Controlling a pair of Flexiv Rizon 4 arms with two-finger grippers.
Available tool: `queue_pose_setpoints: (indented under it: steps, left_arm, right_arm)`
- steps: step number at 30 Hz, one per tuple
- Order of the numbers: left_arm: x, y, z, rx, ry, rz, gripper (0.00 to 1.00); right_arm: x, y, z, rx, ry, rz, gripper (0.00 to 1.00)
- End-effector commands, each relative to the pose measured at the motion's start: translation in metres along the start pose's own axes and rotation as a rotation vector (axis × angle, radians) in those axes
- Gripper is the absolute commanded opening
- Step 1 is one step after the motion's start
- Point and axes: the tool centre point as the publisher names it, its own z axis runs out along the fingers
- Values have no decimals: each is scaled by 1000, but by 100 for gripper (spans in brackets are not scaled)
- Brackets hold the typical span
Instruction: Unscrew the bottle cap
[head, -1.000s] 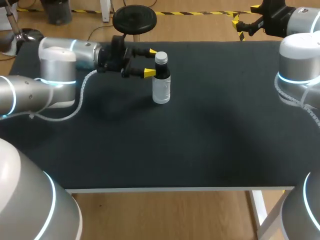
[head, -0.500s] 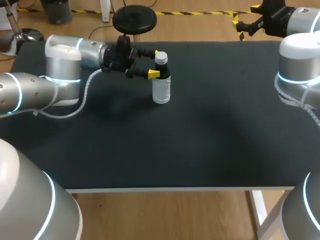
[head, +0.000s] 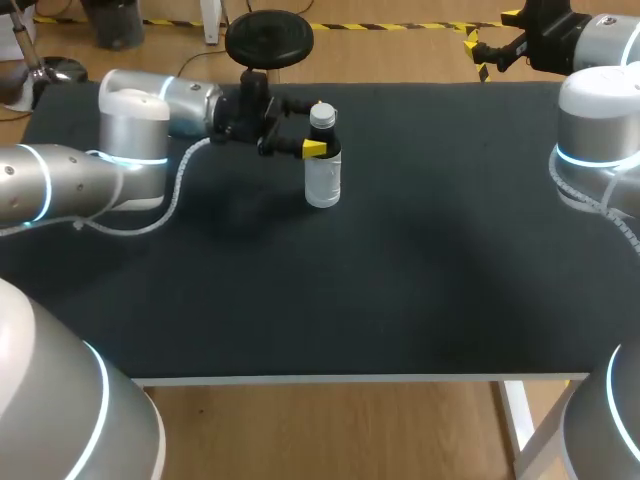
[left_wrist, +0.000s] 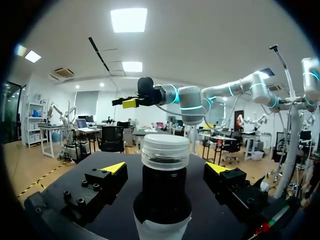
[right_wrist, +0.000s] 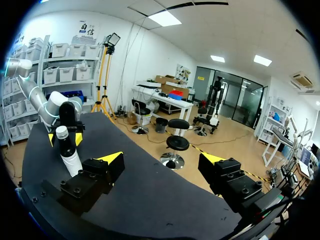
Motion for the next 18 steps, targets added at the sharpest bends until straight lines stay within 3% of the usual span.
queue_pose_setpoints:
  steps: [1, 5, 9, 14, 15, 18]
  left_arm:
    - [-5, 3, 1, 5, 13, 0, 100]
    - [-5, 2, 1, 5, 14, 1, 100]
    - [-5, 2, 1, 5, 15, 4, 60]
    - [-6, 1, 2, 2, 15, 9, 28]
    - [-6, 1, 2, 1, 15, 9, 25]
    - [-6, 1, 2, 1, 14, 12, 0]
  right_arm:
    - [0, 0, 0, 2, 1, 0, 100]
    - [0, 0, 0, 2, 1, 0, 100]
    - [0, 0, 0, 2, 1, 0, 100]
    - [0, 0, 0, 2, 1, 0, 100]
    - [0, 0, 0, 2, 1, 0, 100]
    - [0, 0, 0, 2, 1, 0, 100]
